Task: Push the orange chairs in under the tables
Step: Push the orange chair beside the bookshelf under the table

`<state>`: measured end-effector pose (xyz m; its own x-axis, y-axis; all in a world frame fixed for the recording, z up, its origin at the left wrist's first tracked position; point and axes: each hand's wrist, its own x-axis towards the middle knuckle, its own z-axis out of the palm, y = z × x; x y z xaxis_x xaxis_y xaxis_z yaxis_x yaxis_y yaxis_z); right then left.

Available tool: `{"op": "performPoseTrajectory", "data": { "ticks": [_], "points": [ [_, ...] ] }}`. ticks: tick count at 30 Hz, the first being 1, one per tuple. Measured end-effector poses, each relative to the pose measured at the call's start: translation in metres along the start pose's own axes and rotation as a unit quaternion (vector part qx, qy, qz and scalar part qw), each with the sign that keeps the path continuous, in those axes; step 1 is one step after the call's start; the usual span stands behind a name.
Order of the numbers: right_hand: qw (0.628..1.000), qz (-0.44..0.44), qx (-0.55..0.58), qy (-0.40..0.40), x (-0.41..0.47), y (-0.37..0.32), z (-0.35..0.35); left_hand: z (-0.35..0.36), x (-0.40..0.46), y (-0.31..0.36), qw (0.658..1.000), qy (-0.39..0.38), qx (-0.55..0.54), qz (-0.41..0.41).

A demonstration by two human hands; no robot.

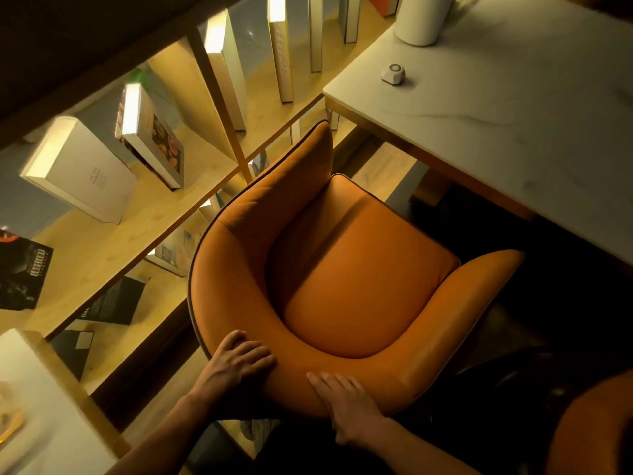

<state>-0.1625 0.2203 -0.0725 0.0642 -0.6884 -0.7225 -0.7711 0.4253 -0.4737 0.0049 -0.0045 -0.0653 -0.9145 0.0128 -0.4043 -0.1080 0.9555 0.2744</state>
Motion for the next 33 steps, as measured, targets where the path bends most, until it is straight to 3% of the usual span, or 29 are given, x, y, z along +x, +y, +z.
{"op": "performPoseTrajectory", "data": {
  "ticks": [8,12,17,20,22,25,28,33],
  "points": [
    [1.000,0.012,0.009,0.012,0.012,0.003,-0.029,-0.021,0.026,-0.016,0.994,0.082,0.065,0.013],
    [0.998,0.031,0.016,0.047,0.018,0.001,-0.045,-0.038,0.041,-0.023,0.995,0.004,0.085,-0.046],
    [0.994,0.061,0.020,0.090,0.014,-0.009,-0.043,-0.047,0.040,-0.008,0.994,0.026,0.076,-0.071],
    [0.993,0.068,0.012,0.097,0.010,-0.013,-0.034,-0.050,0.031,0.005,0.993,-0.004,0.086,-0.084],
    [0.993,0.064,0.010,0.094,0.005,-0.012,-0.026,-0.045,0.023,0.012,0.994,-0.004,0.082,-0.073],
    [0.997,0.047,0.003,0.063,-0.007,-0.009,-0.012,-0.031,0.006,0.023,0.997,0.063,0.041,-0.031],
    [0.998,0.031,-0.022,0.043,-0.012,-0.011,0.002,-0.011,-0.011,0.020,0.998,0.055,-0.032,-0.024],
    [0.998,0.022,-0.042,0.035,-0.005,-0.013,0.004,-0.003,-0.005,0.007,0.999,0.025,0.039,0.010]
  ]
}}
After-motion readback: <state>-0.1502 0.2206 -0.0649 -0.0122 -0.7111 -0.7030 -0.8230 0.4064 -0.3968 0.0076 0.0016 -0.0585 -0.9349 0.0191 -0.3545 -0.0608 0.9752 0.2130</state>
